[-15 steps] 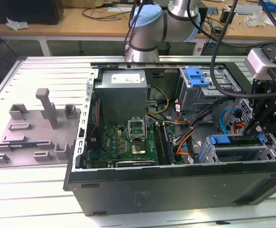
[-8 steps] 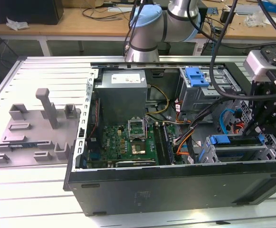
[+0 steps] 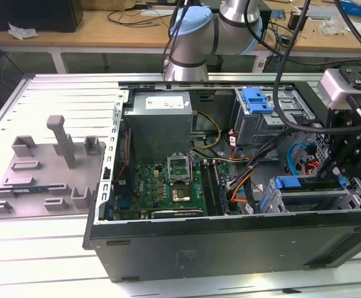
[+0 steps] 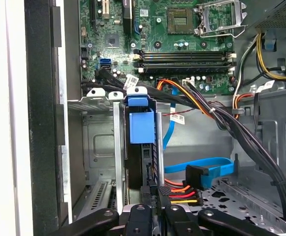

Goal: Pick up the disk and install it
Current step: 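Insert the first disk wire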

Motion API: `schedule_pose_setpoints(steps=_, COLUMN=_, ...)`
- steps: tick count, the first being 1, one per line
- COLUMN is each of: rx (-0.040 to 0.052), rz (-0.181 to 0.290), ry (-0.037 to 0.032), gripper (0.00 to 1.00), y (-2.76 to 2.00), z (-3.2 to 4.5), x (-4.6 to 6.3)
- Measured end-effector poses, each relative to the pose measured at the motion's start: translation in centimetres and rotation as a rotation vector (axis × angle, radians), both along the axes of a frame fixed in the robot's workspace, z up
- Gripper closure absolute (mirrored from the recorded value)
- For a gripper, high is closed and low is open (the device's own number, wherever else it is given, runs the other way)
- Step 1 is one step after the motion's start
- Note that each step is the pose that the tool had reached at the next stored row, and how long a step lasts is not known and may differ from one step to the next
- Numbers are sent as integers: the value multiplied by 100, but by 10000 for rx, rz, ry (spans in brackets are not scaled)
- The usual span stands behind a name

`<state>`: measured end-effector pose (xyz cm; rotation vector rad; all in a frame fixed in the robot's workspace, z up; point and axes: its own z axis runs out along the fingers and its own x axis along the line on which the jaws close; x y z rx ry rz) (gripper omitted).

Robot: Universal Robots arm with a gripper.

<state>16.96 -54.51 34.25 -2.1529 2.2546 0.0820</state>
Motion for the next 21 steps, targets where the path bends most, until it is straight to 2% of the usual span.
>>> schedule_pose_setpoints(steps=17, rx=1, rz=0, ry=1, gripper=83, y=0, z=-57, x=0)
schedule_pose_setpoints(steps=20, rx=9, rz=-1, ry=3, gripper=82, y=0, z=-33, x=-1)
schedule_pose_setpoints(steps=21, rx=1, rz=-1, ry=1, gripper=76, y=0, z=2, x=-1)
